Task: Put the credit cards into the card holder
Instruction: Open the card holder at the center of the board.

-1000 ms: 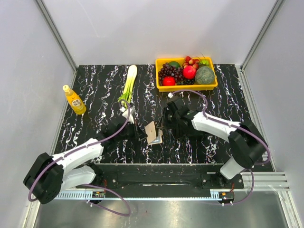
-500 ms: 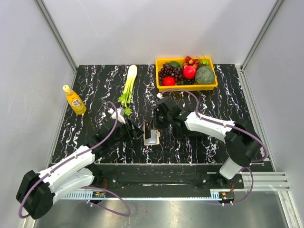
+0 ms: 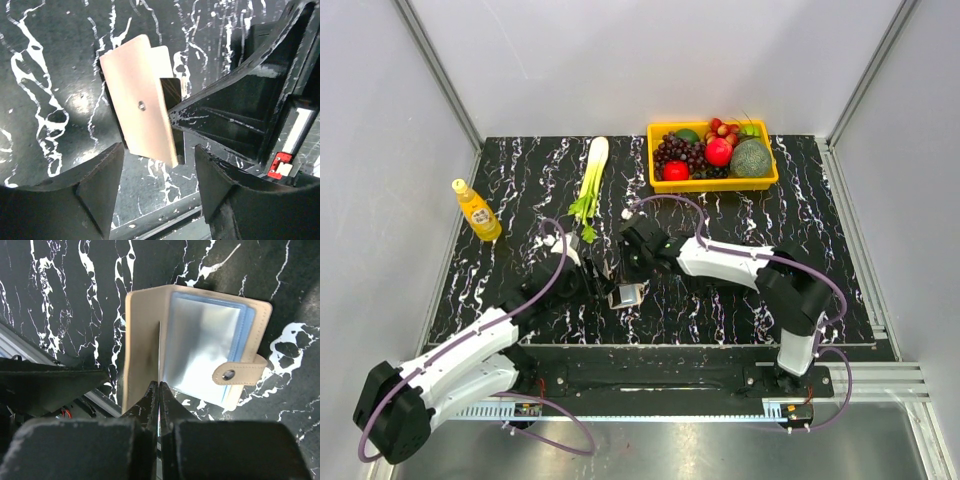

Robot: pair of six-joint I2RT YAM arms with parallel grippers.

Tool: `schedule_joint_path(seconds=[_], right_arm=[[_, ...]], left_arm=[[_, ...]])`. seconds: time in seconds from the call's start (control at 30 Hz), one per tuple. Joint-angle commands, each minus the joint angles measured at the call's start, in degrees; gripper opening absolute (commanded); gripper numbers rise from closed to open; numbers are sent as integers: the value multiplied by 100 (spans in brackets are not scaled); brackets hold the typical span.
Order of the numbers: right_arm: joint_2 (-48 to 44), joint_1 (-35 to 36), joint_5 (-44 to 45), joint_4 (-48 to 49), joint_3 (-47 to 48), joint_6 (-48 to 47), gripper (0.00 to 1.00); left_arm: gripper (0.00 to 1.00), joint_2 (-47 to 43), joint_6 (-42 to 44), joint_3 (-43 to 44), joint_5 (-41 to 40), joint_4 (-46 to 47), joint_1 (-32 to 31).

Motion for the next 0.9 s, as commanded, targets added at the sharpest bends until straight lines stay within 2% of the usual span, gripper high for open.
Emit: schedule_joint_path(seconds=[0.0,0.13,0.2,0.57,0.7,0.8,0.87], right_arm=[[333,64,234,-148,403,-34,0],[544,213,357,-218,630,-60,0],[641,293,348,-306,781,-130,0],[483,398,401,-122,781,-131,0],[439,398,366,-52,746,-104,0],[430,390,331,-17,720,-96,0],[404,398,287,36,694,-87,0]], left_arm=[[61,-335,-67,236,-462,-534,36],[61,-669,-32,350,-761,-948,45],[67,-722,29,403,-770,-940,45],[71,507,311,728,-349,-272,115],[58,719,197,562,-278,-96,124],[57,745,170,421,-287,44,124],[48,780,188,438,-226,36,124]])
